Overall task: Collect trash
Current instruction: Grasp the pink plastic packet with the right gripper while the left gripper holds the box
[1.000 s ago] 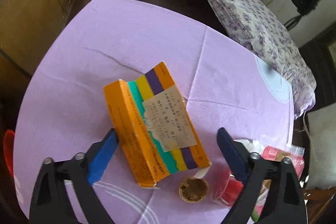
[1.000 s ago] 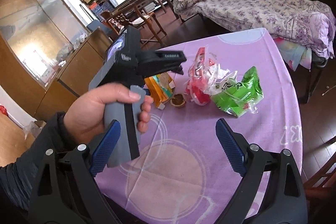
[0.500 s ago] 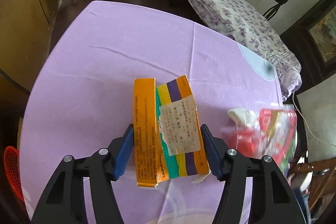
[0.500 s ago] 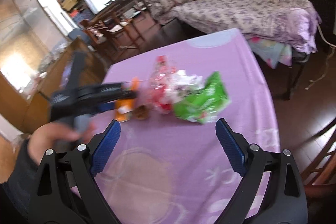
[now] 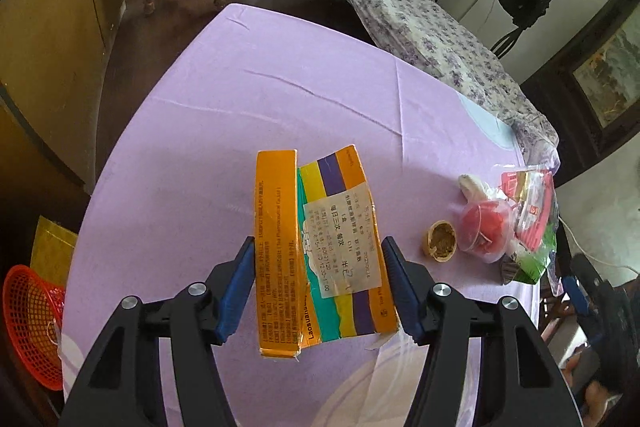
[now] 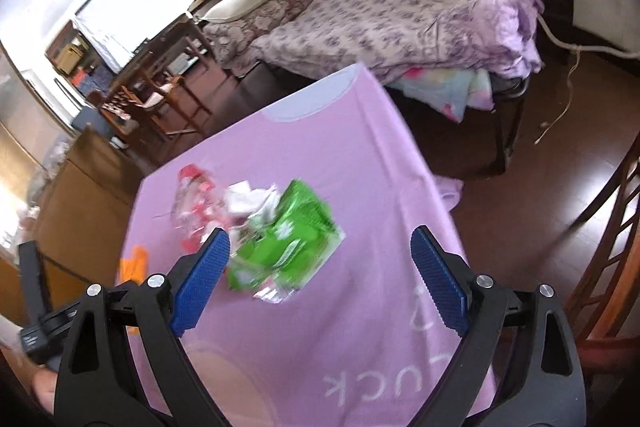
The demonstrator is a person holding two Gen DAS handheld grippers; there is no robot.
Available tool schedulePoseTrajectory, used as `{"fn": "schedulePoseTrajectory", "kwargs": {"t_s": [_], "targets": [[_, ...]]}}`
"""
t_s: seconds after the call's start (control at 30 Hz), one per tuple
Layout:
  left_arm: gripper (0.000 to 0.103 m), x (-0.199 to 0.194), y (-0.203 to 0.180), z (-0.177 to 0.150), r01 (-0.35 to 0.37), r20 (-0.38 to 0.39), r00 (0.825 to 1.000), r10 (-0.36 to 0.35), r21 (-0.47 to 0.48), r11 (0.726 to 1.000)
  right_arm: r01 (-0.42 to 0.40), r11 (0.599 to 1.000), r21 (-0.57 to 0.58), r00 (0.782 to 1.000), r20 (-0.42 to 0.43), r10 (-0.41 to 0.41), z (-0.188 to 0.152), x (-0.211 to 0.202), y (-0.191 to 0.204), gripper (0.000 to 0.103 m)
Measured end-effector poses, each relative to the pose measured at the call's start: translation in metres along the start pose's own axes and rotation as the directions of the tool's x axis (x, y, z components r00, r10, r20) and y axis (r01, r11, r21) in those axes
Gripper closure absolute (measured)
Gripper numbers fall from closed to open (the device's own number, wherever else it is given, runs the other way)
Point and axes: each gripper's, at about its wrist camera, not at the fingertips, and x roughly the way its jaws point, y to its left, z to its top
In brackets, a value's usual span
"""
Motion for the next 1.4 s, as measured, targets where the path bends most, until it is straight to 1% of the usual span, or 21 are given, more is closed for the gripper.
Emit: {"fn": "schedulePoseTrajectory", "kwargs": {"t_s": [0.13,0.23,0.33,0.4,0.43,0.47,0.53,0.6,0.63,0.7,0.73,0.77,0.83,0.87,0.9,0.93,0.97,1.03,1.07,1.13,1.4], "targets": [[0.041,0.004,-0.003,-0.002,0.010,-0.015,1.000,-0.009,0.020,1.000,0.073,0.997,-0.015,0.997,0.025,-0.073,0.009,0.010,0.000,0.014],[0.041,0.006,-0.006,-0.005,0.013,-0.023,1.000,-0.013,0.038,0.999,0.115,0.993,-0.036,0.993,0.015,-0.114,0.011,0.017,0.000,0.014],[0.041,0.005,-0.007,-0.005,0.013,-0.021,1.000,-0.012,0.046,0.999,0.099,0.992,-0.080,0.995,0.019,-0.098,0.008,0.015,0.010,0.014],[0.041,0.005,-0.007,-0.006,0.011,-0.015,1.000,-0.011,0.049,0.999,0.102,0.989,-0.105,0.993,0.068,-0.095,0.008,0.006,0.017,0.014],[0.041,0.005,-0.008,-0.006,0.011,-0.014,1.000,-0.010,0.051,0.999,0.091,0.989,-0.117,0.992,0.093,-0.080,0.008,0.002,0.022,0.014],[0.041,0.005,-0.008,-0.006,0.011,-0.013,1.000,-0.010,0.054,0.998,0.057,0.989,-0.135,0.993,0.109,-0.043,0.009,-0.002,0.029,0.014],[0.041,0.005,-0.008,-0.006,0.014,-0.016,1.000,-0.013,0.056,0.998,-0.006,0.986,-0.168,0.996,0.091,0.022,0.011,0.001,0.046,0.014],[0.041,0.005,-0.008,-0.006,0.017,-0.017,1.000,-0.016,0.057,0.998,-0.044,0.980,-0.193,0.996,0.068,0.058,0.012,0.007,0.060,0.015],[0.041,0.005,-0.008,-0.006,0.018,-0.018,1.000,-0.017,0.060,0.998,-0.057,0.974,-0.218,0.996,0.056,0.071,0.012,0.012,0.071,0.015],[0.041,0.006,-0.006,-0.004,0.018,-0.020,1.000,-0.017,0.058,0.998,-0.049,0.963,-0.266,0.997,0.051,0.065,0.011,0.017,0.087,0.017],[0.041,0.006,-0.005,-0.004,0.021,-0.023,1.000,-0.020,0.055,0.998,-0.042,0.957,-0.288,0.997,0.048,0.058,0.010,0.020,0.094,0.023],[0.041,0.007,-0.004,-0.003,0.025,-0.024,0.999,-0.024,0.052,0.998,-0.040,0.950,-0.310,0.998,0.034,0.053,0.009,0.025,0.101,0.032],[0.041,0.006,-0.002,-0.002,0.026,-0.021,0.999,-0.025,0.050,0.998,-0.054,0.944,-0.326,0.998,-0.007,0.055,0.009,0.035,0.109,0.043],[0.041,0.006,-0.002,-0.001,0.025,-0.020,1.000,-0.024,0.051,0.998,-0.047,0.943,-0.330,0.999,-0.016,0.044,0.007,0.038,0.111,0.044],[0.041,0.007,-0.001,-0.001,0.025,-0.020,1.000,-0.024,0.051,0.998,-0.042,0.941,-0.334,0.999,-0.021,0.037,0.007,0.040,0.114,0.052],[0.041,0.007,-0.002,-0.001,0.026,-0.022,0.999,-0.025,0.050,0.998,-0.038,0.940,-0.339,0.999,-0.026,0.032,0.006,0.041,0.116,0.068],[0.041,0.007,-0.002,-0.001,0.027,-0.024,0.999,-0.025,0.049,0.998,-0.035,0.936,-0.350,0.999,-0.041,0.022,0.004,0.043,0.118,0.078],[0.041,0.008,-0.002,-0.001,0.029,-0.025,0.999,-0.028,0.045,0.999,-0.041,0.933,-0.359,0.998,-0.059,0.021,0.002,0.042,0.119,0.094],[0.040,0.007,-0.002,-0.001,0.029,-0.025,0.999,-0.027,0.047,0.999,-0.045,0.933,-0.357,0.998,-0.057,0.026,0.001,0.041,0.118,0.099],[0.040,0.007,-0.001,-0.001,0.028,-0.025,0.999,-0.027,0.048,0.998,-0.043,0.935,-0.352,0.999,-0.033,0.034,0.000,0.032,0.120,0.100],[0.040,-0.001,-0.004,-0.003,0.028,-0.006,1.000,-0.028,0.048,0.998,-0.147,0.935,-0.323,0.987,0.018,0.161,-0.004,-0.012,0.116,0.100]]}}
